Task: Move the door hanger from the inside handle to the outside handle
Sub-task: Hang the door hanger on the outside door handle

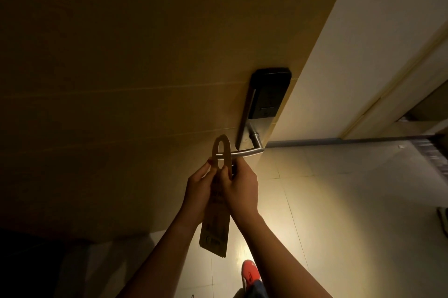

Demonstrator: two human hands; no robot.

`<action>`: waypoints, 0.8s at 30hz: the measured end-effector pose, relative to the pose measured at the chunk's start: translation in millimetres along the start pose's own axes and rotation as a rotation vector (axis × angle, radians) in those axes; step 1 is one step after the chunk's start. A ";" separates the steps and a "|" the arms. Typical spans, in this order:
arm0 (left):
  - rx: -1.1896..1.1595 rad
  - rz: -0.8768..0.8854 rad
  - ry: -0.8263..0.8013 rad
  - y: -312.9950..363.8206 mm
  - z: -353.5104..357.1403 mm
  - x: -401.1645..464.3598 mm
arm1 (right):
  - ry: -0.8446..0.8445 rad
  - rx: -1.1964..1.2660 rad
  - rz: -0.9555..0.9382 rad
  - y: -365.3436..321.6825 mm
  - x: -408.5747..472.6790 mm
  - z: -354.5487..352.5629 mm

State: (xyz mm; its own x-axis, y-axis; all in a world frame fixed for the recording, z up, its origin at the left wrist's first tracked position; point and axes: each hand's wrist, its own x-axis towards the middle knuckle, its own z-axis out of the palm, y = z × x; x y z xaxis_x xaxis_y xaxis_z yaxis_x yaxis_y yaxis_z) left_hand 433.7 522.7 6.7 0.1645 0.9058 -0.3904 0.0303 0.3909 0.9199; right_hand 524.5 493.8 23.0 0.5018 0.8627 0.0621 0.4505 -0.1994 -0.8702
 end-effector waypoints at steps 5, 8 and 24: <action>0.021 0.034 -0.044 -2.8 12.5 -3.0 | 0.040 -0.006 -0.005 12.2 0.1 -13.2; 0.070 0.065 -0.040 -5.4 24.6 -5.8 | 0.067 -0.031 -0.034 24.2 -0.3 -26.1; 0.091 0.093 -0.050 -20.4 77.1 11.9 | 0.080 0.011 0.021 77.4 33.0 -66.9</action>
State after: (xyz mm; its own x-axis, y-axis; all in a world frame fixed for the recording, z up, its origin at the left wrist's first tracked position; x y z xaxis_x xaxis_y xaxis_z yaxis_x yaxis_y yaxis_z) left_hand 511.0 512.9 -13.9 0.2193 0.9276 -0.3026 0.1014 0.2868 0.9526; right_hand 625.3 475.7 -9.5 0.5685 0.8186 0.0823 0.4315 -0.2115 -0.8770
